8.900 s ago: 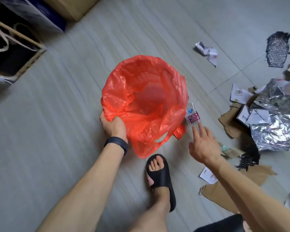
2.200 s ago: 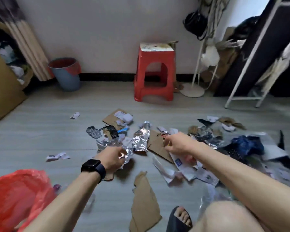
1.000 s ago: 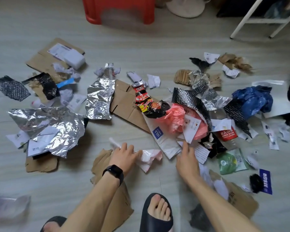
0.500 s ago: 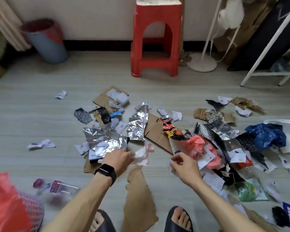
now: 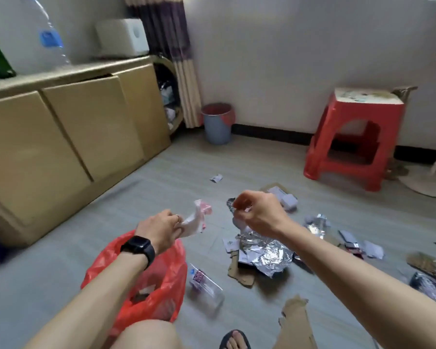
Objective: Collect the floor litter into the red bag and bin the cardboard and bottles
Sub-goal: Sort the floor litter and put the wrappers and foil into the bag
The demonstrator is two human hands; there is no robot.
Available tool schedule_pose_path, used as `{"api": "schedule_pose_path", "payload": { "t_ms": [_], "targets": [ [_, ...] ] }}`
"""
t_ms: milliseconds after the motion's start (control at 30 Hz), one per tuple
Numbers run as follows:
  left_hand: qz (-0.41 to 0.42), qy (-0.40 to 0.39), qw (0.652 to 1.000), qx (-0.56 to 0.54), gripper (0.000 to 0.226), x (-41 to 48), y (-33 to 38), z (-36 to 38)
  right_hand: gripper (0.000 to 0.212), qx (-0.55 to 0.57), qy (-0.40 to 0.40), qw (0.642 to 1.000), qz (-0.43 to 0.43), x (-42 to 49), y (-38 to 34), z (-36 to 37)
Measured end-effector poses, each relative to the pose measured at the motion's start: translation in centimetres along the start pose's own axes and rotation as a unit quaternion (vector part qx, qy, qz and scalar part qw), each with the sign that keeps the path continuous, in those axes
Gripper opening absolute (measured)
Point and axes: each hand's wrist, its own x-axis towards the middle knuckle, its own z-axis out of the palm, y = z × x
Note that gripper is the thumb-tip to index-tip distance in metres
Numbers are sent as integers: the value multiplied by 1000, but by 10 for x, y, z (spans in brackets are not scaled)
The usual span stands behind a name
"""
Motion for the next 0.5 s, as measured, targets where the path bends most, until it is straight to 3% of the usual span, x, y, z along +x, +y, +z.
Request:
{"api": "schedule_pose_path", "payload": {
  "t_ms": [233, 367, 500],
  "targets": [
    [-143, 33, 987, -61, 30, -69, -92, 28, 13, 63, -87, 994, -26, -3, -67, 139],
    [-216, 37, 972, -81, 35, -85, -109, 40, 10, 125, -100, 987, 10, -5, -81, 196],
    [-272, 31, 945, -178, 27, -88, -123, 64, 27, 146, -110, 982, 56, -3, -81, 228]
  ]
}}
